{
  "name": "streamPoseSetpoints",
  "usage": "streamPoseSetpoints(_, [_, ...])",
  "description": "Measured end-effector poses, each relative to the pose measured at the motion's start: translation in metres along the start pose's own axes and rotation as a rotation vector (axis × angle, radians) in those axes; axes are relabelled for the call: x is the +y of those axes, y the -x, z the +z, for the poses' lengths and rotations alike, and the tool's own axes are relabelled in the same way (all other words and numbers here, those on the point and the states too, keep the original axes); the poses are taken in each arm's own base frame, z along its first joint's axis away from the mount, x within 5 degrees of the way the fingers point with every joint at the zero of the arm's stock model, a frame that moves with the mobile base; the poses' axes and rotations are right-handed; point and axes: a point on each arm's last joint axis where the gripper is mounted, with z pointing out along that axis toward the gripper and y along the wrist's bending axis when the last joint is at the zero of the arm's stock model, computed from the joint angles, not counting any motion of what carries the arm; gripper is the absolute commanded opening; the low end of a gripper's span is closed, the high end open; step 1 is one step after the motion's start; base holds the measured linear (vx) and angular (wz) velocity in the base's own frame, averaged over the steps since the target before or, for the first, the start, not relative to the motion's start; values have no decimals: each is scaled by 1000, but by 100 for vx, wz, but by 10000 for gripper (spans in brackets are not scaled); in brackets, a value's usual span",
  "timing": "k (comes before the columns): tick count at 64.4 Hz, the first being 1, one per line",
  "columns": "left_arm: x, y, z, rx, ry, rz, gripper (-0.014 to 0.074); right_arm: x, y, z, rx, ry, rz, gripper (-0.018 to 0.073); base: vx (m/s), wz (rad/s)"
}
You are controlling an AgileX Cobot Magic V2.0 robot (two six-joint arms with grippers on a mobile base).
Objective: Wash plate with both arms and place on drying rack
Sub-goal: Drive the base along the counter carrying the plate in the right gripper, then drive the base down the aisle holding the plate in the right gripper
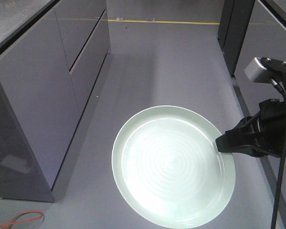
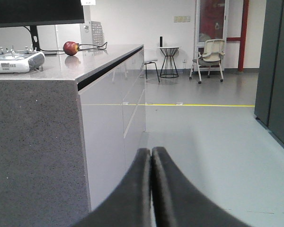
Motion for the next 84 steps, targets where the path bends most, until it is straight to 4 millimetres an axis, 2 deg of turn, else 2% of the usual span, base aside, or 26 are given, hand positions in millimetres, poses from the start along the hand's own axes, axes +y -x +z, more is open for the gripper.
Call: streamPoseSetpoints(84, [0,0,0,0,0,0,-6,0,0,0,0,0,0,-4,13,1])
